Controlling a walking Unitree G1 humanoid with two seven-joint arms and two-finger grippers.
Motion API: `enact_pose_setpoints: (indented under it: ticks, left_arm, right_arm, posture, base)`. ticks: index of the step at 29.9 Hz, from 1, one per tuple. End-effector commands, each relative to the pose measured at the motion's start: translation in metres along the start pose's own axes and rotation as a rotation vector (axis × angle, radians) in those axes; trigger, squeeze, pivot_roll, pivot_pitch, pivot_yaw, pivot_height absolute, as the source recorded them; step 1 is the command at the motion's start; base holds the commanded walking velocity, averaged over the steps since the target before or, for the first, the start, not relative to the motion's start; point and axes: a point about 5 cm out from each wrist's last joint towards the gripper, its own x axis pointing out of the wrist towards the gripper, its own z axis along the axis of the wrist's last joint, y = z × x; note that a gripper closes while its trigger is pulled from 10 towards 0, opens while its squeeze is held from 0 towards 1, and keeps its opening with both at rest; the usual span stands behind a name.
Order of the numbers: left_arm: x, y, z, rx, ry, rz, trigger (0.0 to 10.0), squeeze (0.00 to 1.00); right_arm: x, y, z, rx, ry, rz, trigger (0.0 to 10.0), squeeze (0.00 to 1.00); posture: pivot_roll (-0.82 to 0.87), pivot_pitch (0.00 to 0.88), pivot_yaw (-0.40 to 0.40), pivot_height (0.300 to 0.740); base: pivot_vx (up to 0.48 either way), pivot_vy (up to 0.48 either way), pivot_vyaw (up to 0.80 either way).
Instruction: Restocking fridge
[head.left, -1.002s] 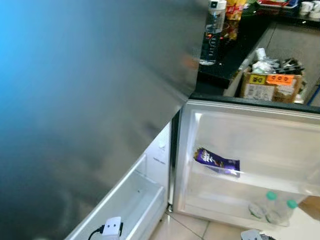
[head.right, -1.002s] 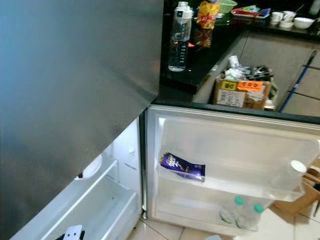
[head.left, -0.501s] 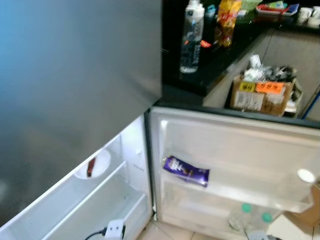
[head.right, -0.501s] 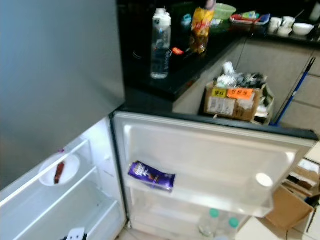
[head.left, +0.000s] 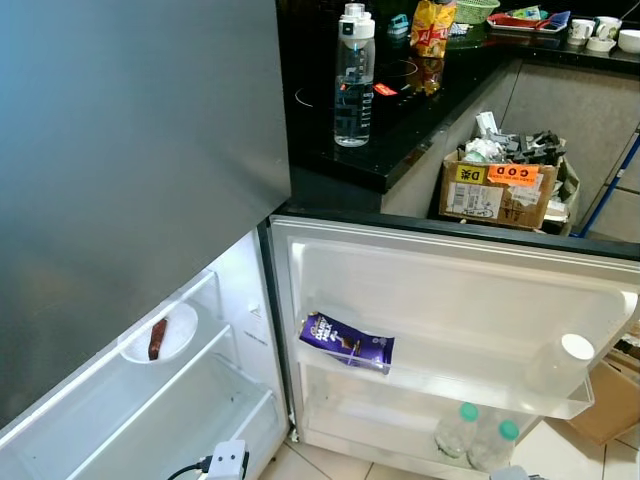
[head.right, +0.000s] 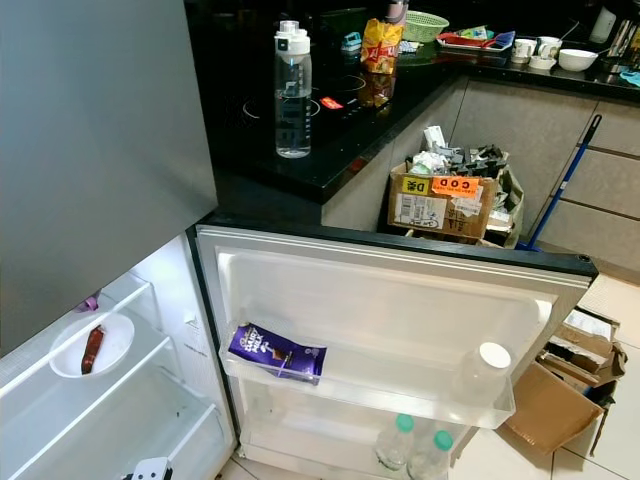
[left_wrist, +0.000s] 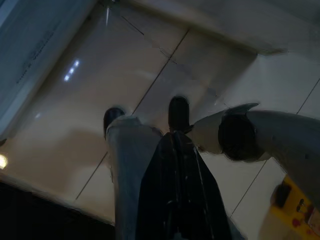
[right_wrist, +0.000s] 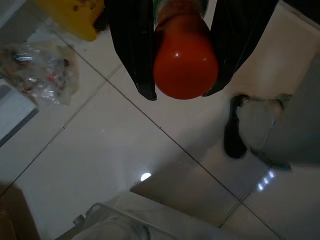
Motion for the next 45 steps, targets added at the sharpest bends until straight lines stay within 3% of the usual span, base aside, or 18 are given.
enact_pose_setpoints:
  ticks: [1,7,17,37,45]
  left_arm:
    - [0.0,0.001,0.005,0.014,-0.007,0.001,10.0,0.0]
    - [0.0,0.002,0.006,0.016,-0.013,0.003,10.0,0.0]
    - [0.0,0.003,0.008,0.022,-0.022,0.01,10.0,0.0]
    - [0.001,0.002,0.011,0.029,-0.042,0.014,10.0,0.0]
    - [0.001,0.002,0.017,0.037,-0.075,0.019,10.0,0.0]
  right_arm:
    - [-0.002,0.0,-0.007,0.013,0.017,0.003,10.0,0.0]
    - [0.0,0.001,-0.001,-0.008,0.006,0.008,10.0,0.0]
    - [0.002,0.002,0.009,-0.028,-0.023,0.02,10.0,0.0]
    - [0.004,0.005,0.019,-0.027,-0.056,0.05,10.0,0.0]
    - [0.005,0.008,0.031,-0.069,-0.128,0.09,10.0,0.0]
  posture:
    - [-0.07,0.0,-0.018,0.74]
    - [-0.07,0.0,-0.017,0.74]
    - [-0.07,0.0,-0.014,0.74]
    - [-0.07,0.0,-0.017,0.74]
    - [-0.07,0.0,-0.017,0.74]
  base:
    - [0.0,0.0,-0.8]
    - [0.0,0.0,-0.8]
    - [0.0,0.0,0.0]
    - [0.0,0.0,-0.78]
    - [0.0,0.0,0.0]
